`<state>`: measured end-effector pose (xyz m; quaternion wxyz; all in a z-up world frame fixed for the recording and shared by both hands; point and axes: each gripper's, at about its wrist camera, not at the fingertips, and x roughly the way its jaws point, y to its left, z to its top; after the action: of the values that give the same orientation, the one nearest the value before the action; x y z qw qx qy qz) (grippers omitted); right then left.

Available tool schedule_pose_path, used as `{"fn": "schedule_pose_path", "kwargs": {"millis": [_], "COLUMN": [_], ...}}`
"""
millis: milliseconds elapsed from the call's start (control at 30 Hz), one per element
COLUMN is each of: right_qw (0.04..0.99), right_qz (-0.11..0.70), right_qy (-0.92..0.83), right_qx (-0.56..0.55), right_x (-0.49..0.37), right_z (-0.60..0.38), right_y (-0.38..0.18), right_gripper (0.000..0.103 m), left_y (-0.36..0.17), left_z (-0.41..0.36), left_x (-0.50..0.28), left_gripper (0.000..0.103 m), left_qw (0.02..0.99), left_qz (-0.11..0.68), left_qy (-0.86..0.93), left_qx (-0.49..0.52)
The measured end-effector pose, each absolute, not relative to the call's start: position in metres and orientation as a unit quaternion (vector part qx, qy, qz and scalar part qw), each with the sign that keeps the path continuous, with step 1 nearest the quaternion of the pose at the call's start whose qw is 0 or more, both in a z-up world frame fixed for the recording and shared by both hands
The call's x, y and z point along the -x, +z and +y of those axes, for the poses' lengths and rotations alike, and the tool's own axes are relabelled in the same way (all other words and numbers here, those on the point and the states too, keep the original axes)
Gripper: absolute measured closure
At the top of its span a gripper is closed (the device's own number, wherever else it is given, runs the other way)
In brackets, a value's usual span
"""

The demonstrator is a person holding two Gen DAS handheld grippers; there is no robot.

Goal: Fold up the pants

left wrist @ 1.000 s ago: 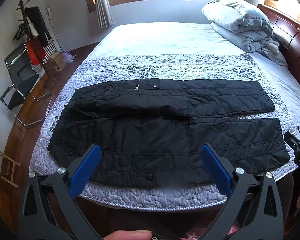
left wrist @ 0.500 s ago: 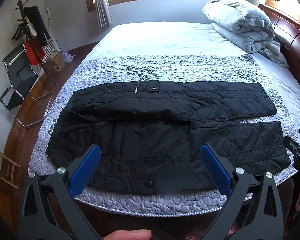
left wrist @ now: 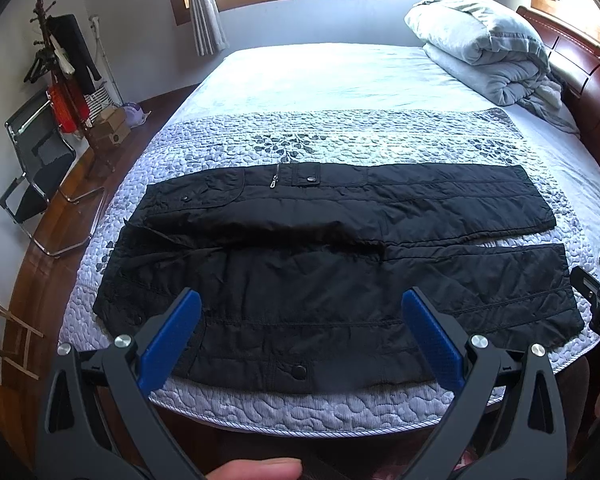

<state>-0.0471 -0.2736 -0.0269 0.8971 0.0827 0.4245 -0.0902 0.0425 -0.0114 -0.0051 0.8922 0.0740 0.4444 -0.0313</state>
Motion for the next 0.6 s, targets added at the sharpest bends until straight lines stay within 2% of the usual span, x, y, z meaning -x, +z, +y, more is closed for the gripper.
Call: {"fn": "schedule_pose_path", "kwargs": {"millis": [600], "right_qw": [0.895], "right_qz": [0.431], "right_qy": [-0.087], "right_qx": [-0.083], "right_x": [0.036], "right_z": [-0.274], "right_y": [-0.033], "right_gripper": [0.004], "left_y": [-0.007], "left_z": [-0.019], "left_x": [-0.052], "left_gripper": [0.003], "left_qw": [0.89], "left_qz": [0.447], "left_qy": [-0.037], "left_qx": [-0.084]}}
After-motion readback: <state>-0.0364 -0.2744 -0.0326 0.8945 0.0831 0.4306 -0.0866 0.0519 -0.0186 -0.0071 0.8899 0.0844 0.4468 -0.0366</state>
